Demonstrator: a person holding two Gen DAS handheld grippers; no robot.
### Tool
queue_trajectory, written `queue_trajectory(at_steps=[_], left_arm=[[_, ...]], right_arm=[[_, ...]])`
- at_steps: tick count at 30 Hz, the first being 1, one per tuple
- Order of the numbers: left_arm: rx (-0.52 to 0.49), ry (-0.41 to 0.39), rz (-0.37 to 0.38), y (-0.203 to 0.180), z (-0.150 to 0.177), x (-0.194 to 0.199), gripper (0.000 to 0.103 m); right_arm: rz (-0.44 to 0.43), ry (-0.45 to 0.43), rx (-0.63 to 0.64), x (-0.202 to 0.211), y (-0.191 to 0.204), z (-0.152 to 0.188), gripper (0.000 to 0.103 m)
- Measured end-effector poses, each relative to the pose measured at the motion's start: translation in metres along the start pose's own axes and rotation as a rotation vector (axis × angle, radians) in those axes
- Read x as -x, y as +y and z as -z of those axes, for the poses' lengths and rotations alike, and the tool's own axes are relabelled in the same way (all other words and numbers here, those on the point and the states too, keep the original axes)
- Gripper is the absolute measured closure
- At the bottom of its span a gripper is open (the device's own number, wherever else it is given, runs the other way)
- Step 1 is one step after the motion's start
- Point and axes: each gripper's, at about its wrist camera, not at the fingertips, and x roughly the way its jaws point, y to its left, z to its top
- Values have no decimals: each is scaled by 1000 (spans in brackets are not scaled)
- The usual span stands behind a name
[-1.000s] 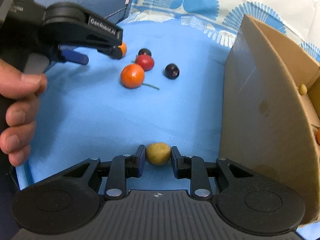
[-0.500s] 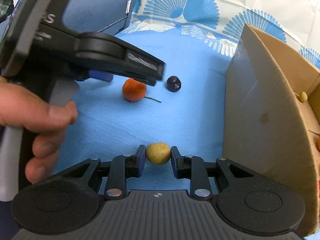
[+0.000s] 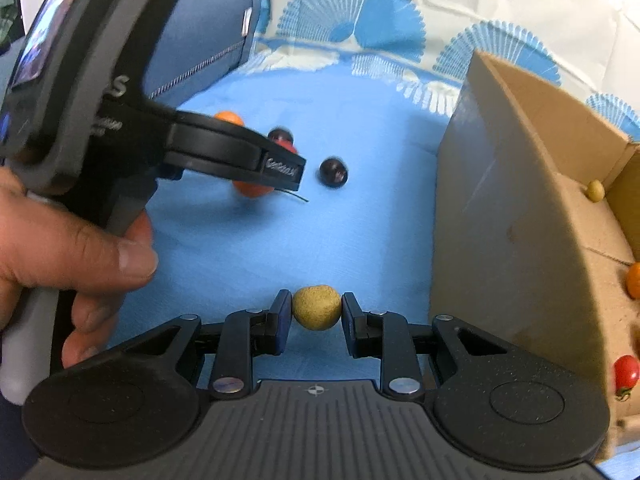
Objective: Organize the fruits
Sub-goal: 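Carry the yellow fruit in the right tool while the left tool carries the mandarin over the box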
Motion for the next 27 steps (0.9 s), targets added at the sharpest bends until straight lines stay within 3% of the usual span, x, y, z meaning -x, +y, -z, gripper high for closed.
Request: queue_trajectory(at_steps=[6, 10, 14, 20, 27], left_arm=[[60, -156, 34, 3, -5, 56, 62], [136, -210, 53, 2, -13, 90, 62], [98, -265, 68, -13, -24, 117, 62], [43, -330, 90, -39, -38, 143, 62], [-10, -348, 139, -80, -42, 145, 62]], right_arm=[[4, -134, -27, 39, -4, -3, 75], [-9, -264, -34, 78, -12, -4, 75], [-13, -380, -54, 113, -36, -7, 75], [77, -508, -158, 147, -108, -19, 75], [216, -573, -253, 158, -204, -15, 75]])
